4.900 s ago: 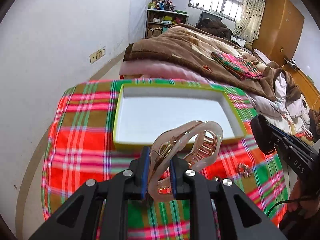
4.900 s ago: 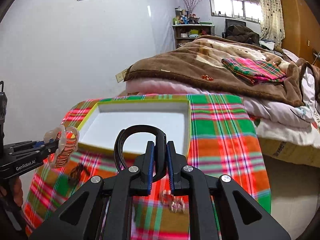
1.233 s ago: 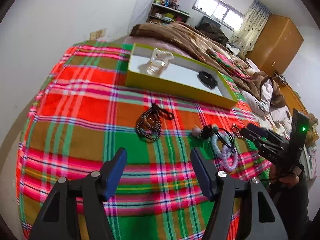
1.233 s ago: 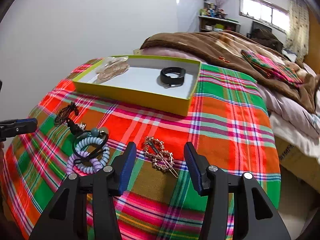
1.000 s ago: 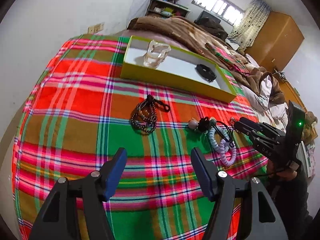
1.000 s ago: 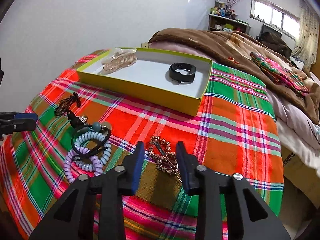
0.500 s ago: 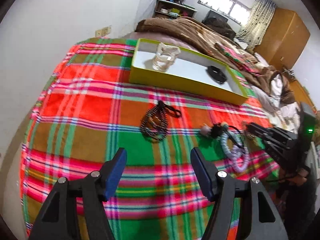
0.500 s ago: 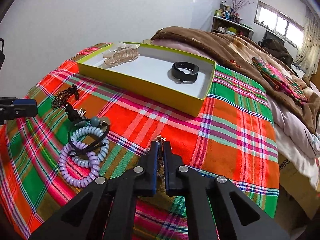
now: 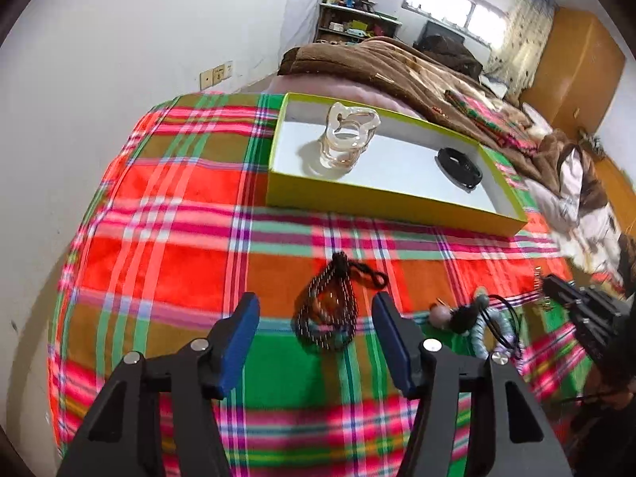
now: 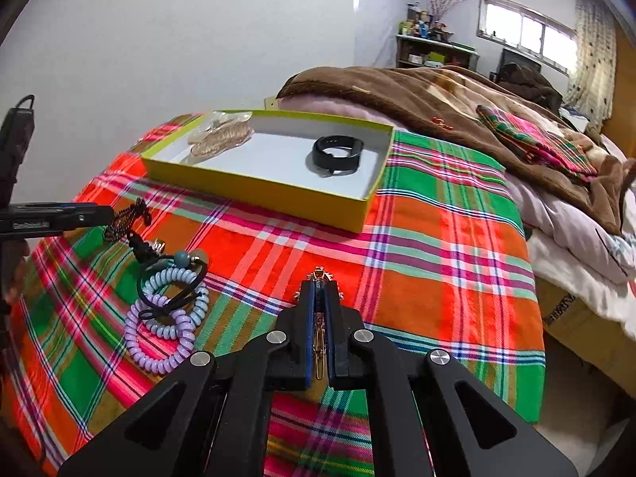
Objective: Organize jewelry
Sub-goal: 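Grasp the dark beaded bracelet with the left tool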
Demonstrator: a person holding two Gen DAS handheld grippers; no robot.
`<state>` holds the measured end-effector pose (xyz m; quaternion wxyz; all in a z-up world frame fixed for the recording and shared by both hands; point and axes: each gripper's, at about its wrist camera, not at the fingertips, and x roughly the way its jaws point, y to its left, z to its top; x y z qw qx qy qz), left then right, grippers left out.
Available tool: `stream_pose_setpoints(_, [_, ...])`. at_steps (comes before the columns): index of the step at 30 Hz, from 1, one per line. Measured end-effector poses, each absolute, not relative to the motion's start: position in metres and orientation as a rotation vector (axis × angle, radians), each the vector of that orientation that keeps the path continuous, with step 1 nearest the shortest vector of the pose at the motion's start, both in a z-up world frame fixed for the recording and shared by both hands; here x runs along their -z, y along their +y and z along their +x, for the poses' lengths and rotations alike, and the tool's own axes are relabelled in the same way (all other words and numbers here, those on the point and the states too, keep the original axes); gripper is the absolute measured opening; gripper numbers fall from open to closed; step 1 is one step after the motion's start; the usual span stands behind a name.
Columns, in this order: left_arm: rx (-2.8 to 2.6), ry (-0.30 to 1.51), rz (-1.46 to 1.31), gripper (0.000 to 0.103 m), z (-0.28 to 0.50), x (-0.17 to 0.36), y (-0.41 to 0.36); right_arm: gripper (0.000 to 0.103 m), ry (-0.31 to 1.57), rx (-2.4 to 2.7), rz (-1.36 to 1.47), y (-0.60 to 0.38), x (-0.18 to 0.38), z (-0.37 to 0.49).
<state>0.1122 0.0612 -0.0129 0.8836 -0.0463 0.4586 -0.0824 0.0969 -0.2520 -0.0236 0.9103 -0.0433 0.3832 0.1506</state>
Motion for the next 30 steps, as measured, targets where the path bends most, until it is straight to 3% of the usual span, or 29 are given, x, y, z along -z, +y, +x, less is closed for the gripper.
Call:
stream_pose_setpoints(19, [0.127, 0.975, 0.038, 0.05, 0.129, 0.028, 0.04, 0.004, 0.774, -0.301, -0.046, -0.257, 0.02, 0.096])
stream_pose_setpoints(30, [0.132, 0.97, 0.042, 0.027, 0.129, 0.026, 0.042, 0.004, 0.779, -0.299, -0.049, -0.255, 0.02, 0.096])
